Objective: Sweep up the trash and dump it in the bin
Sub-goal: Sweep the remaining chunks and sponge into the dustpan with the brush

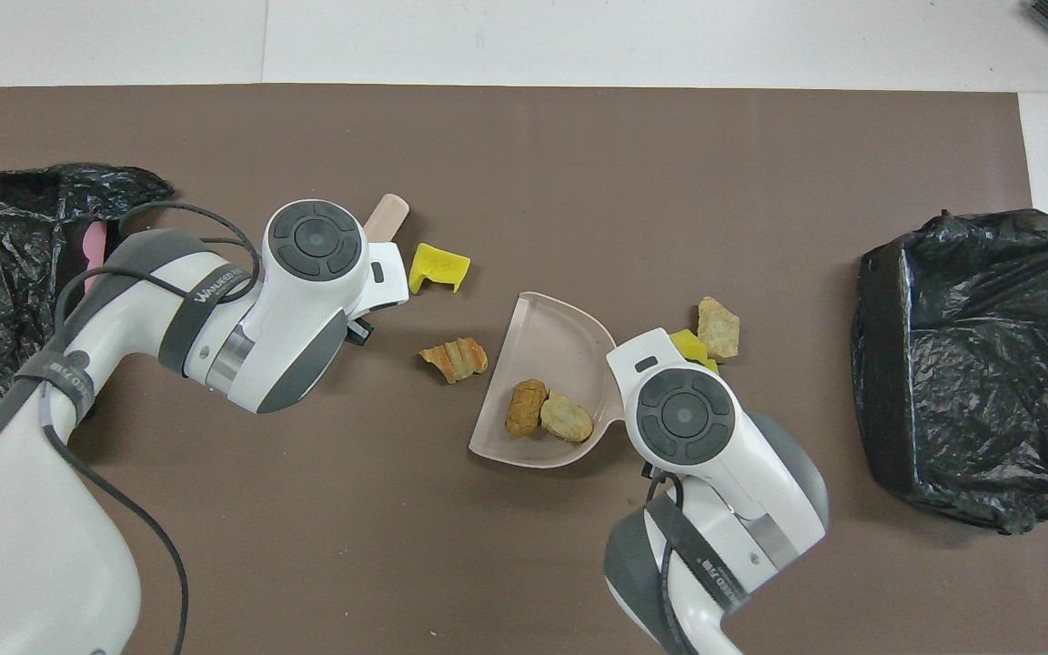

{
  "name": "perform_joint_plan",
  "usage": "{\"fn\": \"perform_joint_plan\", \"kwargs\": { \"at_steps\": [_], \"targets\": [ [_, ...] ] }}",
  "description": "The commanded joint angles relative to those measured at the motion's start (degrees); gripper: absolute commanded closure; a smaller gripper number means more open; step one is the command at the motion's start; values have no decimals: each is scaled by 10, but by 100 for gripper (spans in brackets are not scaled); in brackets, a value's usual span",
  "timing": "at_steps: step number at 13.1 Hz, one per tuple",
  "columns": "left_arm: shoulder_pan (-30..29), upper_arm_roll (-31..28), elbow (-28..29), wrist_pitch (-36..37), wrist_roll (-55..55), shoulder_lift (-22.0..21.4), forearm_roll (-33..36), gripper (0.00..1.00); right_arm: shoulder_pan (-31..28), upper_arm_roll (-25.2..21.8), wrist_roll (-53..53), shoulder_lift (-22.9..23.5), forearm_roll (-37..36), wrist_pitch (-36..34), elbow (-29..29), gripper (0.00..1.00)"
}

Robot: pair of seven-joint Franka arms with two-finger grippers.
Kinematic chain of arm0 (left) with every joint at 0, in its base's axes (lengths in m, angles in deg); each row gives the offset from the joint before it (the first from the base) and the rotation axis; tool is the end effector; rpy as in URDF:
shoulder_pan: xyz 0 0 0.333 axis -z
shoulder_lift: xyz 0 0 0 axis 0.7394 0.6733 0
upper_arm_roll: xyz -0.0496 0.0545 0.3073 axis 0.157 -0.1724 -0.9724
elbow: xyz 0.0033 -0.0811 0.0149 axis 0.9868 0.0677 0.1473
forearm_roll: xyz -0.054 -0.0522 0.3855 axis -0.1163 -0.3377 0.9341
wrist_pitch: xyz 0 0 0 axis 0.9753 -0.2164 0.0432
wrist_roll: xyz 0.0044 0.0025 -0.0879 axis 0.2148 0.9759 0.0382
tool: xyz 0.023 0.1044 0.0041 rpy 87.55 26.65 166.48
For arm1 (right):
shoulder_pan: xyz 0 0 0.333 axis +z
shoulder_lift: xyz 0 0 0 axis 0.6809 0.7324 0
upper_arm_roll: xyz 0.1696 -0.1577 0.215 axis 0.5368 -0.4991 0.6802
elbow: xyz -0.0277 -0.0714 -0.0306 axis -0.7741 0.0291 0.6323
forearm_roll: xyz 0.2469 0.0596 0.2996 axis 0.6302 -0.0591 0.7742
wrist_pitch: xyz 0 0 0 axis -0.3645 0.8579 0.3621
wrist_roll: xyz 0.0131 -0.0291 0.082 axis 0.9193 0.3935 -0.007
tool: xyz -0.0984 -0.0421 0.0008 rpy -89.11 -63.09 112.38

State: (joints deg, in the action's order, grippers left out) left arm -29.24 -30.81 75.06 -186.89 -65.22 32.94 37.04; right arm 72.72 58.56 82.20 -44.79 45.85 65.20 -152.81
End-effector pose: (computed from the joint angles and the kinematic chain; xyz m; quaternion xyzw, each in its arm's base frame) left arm 0.5640 -0.2569 0.3403 -0.9387 0.3135 0.0422 0.1369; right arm 0.4622 0.2432 0.3543 0.8168 0.5677 -0.0629 0.0811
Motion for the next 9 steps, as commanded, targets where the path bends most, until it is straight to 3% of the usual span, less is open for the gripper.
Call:
{"fn": "perform_joint_plan", "kwargs": {
  "at_steps": [1,4,7,9],
  "targets": [
    [40,1,19,27,4,-13,9,100,-2,2,-20,-11,-7,12,-14,100],
    [94,1,83,27,-3,-56,4,100,-2,2,-19,-11,-7,12,-14,100],
    [137,1,96,46,-47,-71,-115,100,-2,2,-19,-11,-7,12,-15,100],
    [169,2,93,47,-96,-73,-154,100,-2,2,-19,-11,-7,12,-14,100]
  ]
}}
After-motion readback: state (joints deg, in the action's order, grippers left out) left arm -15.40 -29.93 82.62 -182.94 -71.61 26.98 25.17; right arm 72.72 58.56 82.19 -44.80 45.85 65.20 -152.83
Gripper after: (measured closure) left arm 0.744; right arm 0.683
